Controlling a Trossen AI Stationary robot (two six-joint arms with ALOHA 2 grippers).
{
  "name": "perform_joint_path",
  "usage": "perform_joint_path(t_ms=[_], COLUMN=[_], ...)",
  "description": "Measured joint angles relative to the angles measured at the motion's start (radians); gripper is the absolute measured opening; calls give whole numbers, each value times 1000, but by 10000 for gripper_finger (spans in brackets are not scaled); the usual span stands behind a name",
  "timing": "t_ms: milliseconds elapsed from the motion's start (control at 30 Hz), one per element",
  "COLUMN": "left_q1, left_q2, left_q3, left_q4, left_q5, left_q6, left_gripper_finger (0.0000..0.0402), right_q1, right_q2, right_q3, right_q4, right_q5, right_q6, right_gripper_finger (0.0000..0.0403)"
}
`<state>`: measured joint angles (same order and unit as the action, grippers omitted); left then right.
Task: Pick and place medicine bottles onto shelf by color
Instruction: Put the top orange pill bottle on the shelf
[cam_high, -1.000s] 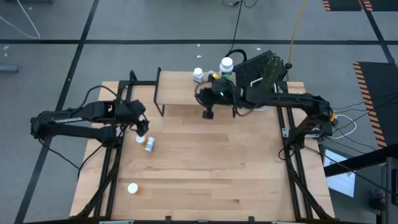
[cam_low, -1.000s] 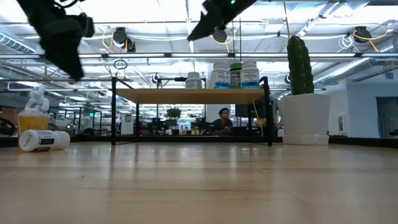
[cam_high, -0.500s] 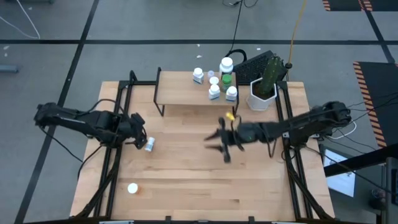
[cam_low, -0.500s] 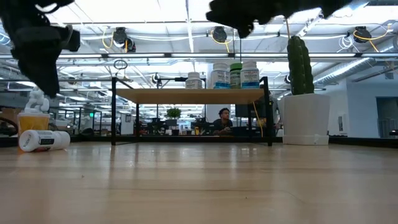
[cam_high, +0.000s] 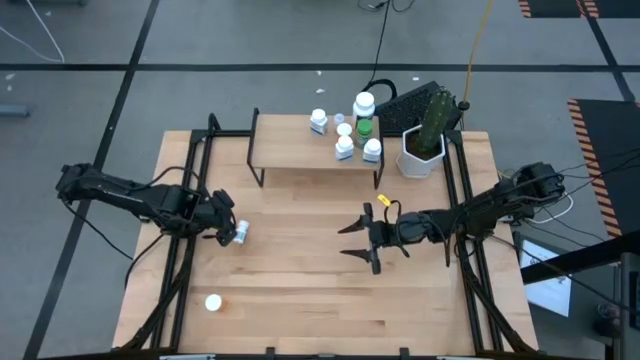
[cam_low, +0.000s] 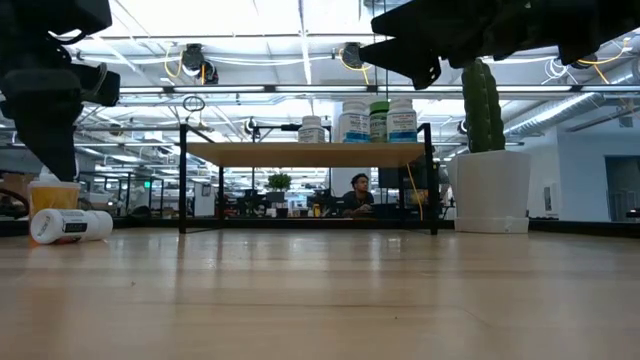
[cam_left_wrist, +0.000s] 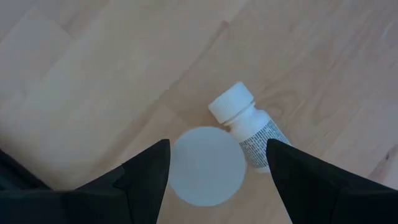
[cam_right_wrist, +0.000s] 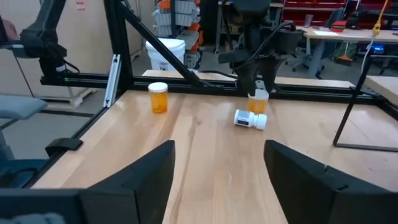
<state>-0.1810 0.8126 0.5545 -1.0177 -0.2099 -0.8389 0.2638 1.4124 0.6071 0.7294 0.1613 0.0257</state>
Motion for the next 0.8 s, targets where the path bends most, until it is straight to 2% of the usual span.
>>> perform_joint_path(t_ms=[233,667,800], left_q1=[0,1,1], left_q2=[36,209,216], left_q3=[1,1,1], left_q4=[0,-7,-6], left_q5=[0,10,11], left_q6=[-8,-89,-92], left_gripper_finger=[269,268,247], right_q1=[0,0,0], right_q2=[0,0,0], right_q3=[0,0,0], right_q4=[-1,-8,-8], right_q5=[0,0,0], right_q6=[9,26,25], right_gripper_finger=[246,243,243])
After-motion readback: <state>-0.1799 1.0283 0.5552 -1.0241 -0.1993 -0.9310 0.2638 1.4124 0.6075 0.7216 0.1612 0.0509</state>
